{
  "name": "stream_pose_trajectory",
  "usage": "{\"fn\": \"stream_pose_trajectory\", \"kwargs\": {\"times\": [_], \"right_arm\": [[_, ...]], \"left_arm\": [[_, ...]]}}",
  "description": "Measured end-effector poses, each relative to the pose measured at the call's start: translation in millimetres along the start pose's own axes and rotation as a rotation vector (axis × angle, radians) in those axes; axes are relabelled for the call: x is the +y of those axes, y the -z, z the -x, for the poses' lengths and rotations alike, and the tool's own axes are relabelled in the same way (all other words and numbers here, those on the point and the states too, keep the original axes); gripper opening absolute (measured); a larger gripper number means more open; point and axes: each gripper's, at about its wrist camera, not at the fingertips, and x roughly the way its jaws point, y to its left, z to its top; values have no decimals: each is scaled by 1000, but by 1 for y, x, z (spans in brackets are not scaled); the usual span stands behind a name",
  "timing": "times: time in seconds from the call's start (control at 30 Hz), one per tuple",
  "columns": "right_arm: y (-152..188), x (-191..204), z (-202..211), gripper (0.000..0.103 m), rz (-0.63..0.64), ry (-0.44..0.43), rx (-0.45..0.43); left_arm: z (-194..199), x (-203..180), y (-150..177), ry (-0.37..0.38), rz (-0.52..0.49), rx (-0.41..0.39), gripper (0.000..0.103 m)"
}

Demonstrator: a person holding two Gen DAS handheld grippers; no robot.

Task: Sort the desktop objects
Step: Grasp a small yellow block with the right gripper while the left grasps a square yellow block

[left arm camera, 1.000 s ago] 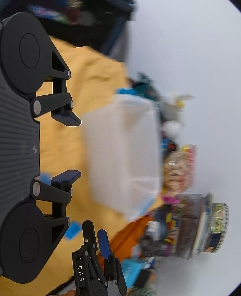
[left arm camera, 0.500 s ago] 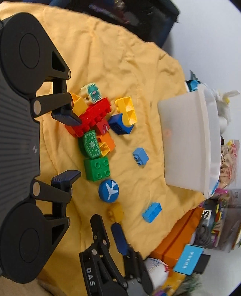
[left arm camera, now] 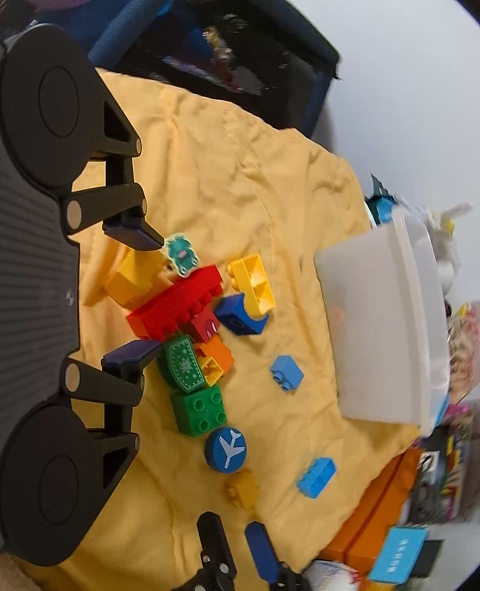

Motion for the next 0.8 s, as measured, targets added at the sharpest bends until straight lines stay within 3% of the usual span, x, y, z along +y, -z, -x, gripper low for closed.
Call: {"fn": "stream_pose_trajectory", "kwargs": {"times": [0.07, 0.27, 0.43, 0.6, 0.8], "right_arm": [[0, 0, 1, 51, -3, 8, -2], [-2, -1, -5, 51, -7, 18, 10], [-6, -5, -14, 51, 23, 44, 14], [-8, -5, -38, 40, 126, 90, 79], [-10, 0, -27, 41, 208, 120, 26]], "left_arm": [[1, 9, 5, 6, 52, 9, 57], [-7, 26, 25, 120, 226, 54, 57], [-5, 28, 27, 130, 238, 40, 57], [-6, 30, 26, 137, 245, 39, 57], [-7, 30, 23, 130, 234, 45, 57]]}}
